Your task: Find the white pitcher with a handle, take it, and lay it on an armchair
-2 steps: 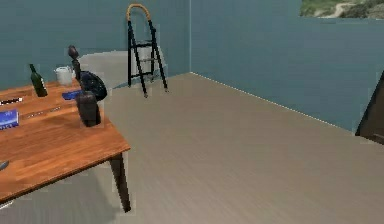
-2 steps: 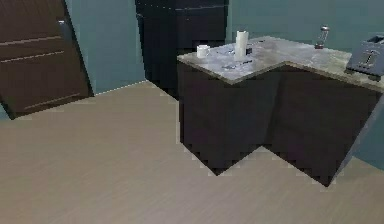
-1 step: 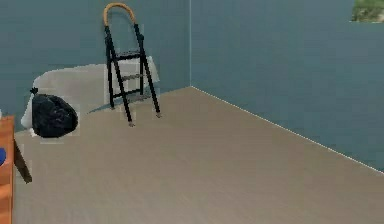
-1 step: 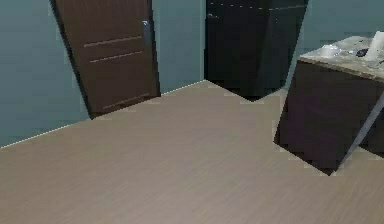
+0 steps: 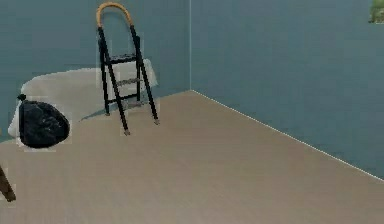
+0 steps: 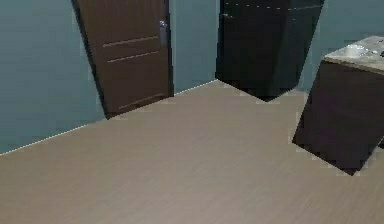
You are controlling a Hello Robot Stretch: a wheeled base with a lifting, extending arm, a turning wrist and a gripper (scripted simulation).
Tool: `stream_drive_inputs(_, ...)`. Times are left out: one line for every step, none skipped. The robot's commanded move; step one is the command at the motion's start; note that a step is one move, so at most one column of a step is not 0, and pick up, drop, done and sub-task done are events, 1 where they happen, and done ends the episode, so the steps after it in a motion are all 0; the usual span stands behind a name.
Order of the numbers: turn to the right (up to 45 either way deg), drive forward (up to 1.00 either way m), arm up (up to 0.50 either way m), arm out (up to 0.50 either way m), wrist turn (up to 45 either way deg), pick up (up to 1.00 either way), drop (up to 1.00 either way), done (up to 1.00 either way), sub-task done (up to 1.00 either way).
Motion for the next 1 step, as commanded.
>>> stream_drive_inputs(-36.0, 0.00, 0.00, 0.00, 0.0, 0.00, 0.00, 0.00, 0.00)
